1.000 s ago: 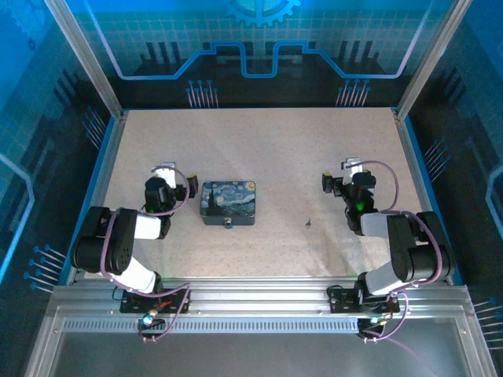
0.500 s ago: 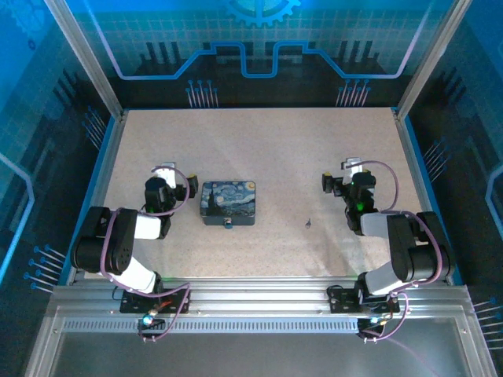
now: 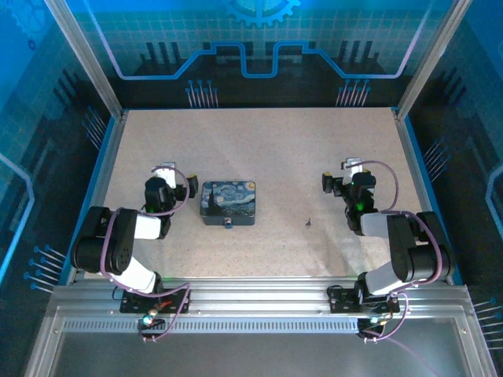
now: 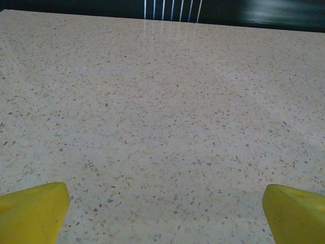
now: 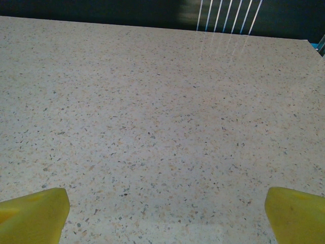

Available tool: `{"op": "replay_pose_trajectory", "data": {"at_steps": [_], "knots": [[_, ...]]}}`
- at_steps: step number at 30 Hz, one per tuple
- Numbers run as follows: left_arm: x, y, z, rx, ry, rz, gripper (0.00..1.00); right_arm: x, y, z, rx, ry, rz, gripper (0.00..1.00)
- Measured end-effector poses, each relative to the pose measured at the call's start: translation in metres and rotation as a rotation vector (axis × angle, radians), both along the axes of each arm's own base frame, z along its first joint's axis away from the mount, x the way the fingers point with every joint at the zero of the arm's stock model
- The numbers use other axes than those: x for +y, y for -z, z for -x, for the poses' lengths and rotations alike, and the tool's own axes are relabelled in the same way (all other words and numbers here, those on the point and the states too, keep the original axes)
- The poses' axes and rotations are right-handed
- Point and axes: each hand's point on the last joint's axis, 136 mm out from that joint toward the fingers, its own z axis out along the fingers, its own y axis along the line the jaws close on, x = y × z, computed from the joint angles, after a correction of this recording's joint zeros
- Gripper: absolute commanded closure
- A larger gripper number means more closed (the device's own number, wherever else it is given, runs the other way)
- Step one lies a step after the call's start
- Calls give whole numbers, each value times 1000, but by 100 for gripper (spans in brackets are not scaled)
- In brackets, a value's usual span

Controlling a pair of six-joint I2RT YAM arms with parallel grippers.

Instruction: Unlock the padlock with the key

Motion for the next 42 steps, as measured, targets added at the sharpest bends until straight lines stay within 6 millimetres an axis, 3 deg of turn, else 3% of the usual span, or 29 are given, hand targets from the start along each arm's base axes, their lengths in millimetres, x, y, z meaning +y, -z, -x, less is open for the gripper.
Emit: {"op": "replay_pose_trajectory", "data": {"at_steps": [6, 9, 14, 21, 27, 30, 33, 37, 42], "knots": [[0, -4, 1, -25, -2, 0, 1, 0, 0, 0, 0, 0, 0, 0], [3, -3, 11, -55, -17, -1, 1, 0, -2, 2, 1, 3, -3, 0], [8, -5, 26, -75, -46, -9, 1, -2, -25, 8, -35, 9, -4, 0], [17, -75, 28, -194, -108, 27, 1, -1, -53, 17, 13, 37, -64, 0], [11, -130, 26, -171, -132, 228, 1, 28, -70, 26, 161, 10, -189, 1], [2, -138, 29, -109, -119, 338, 1, 49, -62, 41, 283, -13, -235, 4], [-15, -131, 37, -23, -91, 425, 1, 73, -43, 64, 430, -47, -250, 9], [-61, -109, 53, 121, 7, 496, 1, 101, -9, 101, 626, -94, -222, 16], [-116, -99, 70, 215, 142, 548, 1, 113, 24, 133, 803, -99, -165, 25]]}}
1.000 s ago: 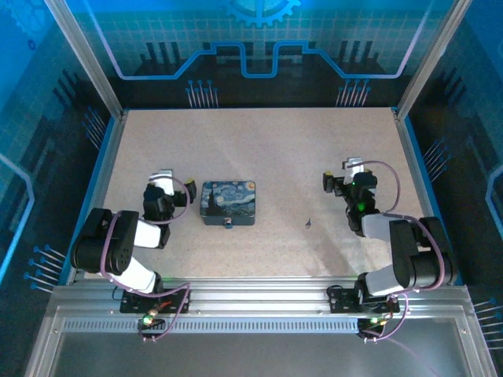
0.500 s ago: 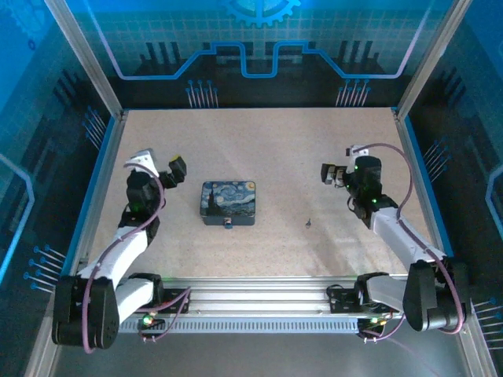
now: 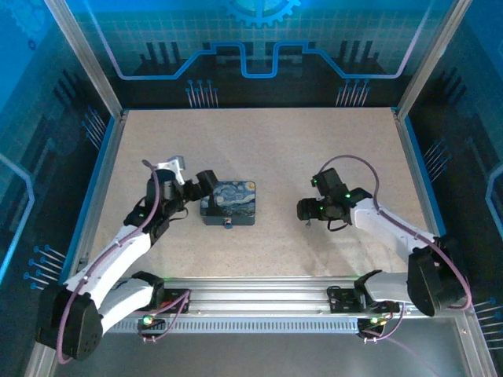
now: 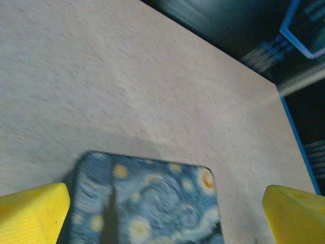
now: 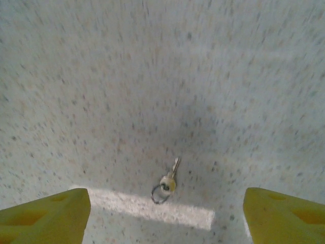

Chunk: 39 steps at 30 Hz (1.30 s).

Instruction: Unlock the padlock with the key

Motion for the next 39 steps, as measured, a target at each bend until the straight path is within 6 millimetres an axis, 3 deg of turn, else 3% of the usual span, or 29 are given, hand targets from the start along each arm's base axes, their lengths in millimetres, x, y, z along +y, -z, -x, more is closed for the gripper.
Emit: {"op": "replay_pose_trajectory", "data": {"at_steps": [4, 9, 29, 39], "knots": [[-22, 16, 7, 48, 54, 13, 1, 2, 23, 13, 101, -14, 42, 35], [-32, 30, 7, 93, 74, 17, 1, 12, 37, 14, 162, -35, 59, 42], [-34, 26, 5, 76, 78, 26, 1, 13, 56, 15, 227, -37, 93, 63], [-35, 26, 5, 73, 78, 28, 1, 11, 59, 16, 234, -34, 107, 68]]}}
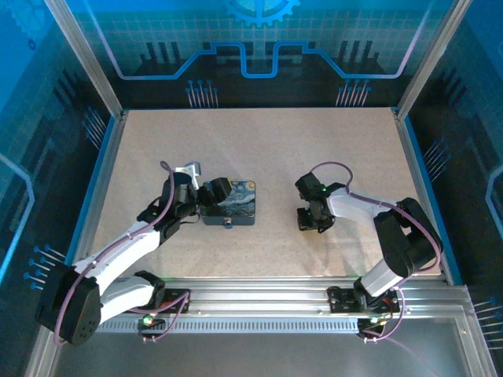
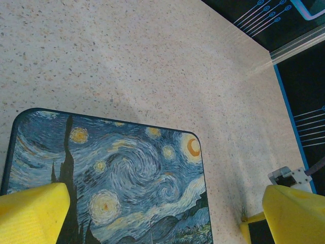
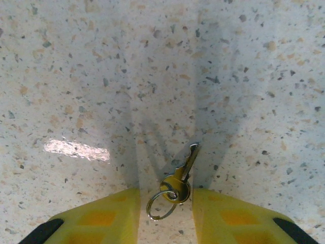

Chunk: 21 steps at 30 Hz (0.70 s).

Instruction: Unlock the padlock with the key

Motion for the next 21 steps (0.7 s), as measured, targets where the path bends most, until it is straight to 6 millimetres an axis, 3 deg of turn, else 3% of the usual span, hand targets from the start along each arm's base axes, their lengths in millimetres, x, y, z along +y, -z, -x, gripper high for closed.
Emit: {"op": "replay_pose_trajectory", "data": {"at_steps": [21], "knots": [[0, 0, 0, 0, 0, 0, 1, -4, 0, -1, -7, 4, 24, 81]]}}
